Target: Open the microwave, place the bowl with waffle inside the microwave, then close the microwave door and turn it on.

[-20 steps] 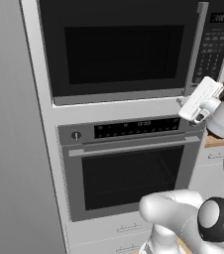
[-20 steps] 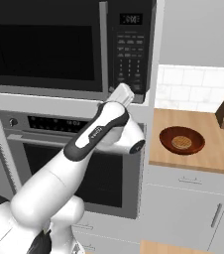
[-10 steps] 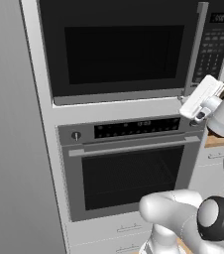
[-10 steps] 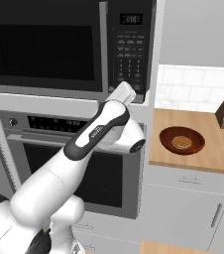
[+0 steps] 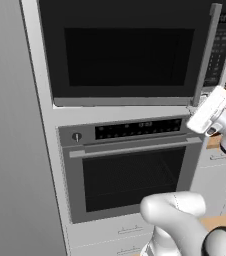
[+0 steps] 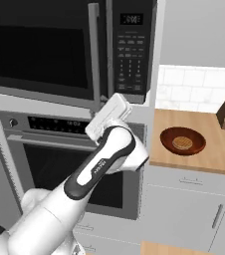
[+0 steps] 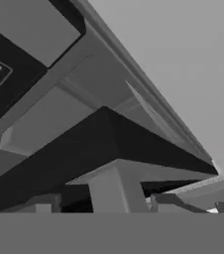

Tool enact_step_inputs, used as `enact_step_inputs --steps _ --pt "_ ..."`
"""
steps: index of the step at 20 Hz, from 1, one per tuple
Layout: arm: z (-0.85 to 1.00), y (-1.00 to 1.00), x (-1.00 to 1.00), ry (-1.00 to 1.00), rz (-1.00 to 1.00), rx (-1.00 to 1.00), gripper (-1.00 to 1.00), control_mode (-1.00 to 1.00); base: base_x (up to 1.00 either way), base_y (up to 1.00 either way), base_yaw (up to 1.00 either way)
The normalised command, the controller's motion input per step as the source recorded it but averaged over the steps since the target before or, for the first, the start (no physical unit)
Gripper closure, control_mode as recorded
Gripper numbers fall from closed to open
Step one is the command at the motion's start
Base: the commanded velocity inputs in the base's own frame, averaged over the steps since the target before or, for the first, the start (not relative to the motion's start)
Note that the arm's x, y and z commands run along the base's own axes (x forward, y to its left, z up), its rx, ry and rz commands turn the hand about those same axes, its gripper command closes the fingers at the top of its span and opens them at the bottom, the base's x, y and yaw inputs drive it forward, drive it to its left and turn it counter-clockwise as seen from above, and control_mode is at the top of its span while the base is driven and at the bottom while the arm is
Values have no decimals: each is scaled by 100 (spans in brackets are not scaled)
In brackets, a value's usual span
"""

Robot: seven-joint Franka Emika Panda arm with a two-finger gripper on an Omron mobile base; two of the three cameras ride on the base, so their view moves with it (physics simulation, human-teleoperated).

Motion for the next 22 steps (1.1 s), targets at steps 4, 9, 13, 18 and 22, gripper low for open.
enact_step_inputs --steps 4,9,13,18,22 --pt "0 0 -100 -32 27 -19 100 -100 0 0 0" --pt "-9 3 -100 -31 16 -26 -100 -100 0 0 0" --pt "-18 -58 -100 -33 15 -11 -100 -100 0 0 0" --pt "-19 -100 26 -5 4 12 -100 -100 0 0 0" --pt "-18 -46 100 10 4 17 -100 -100 0 0 0"
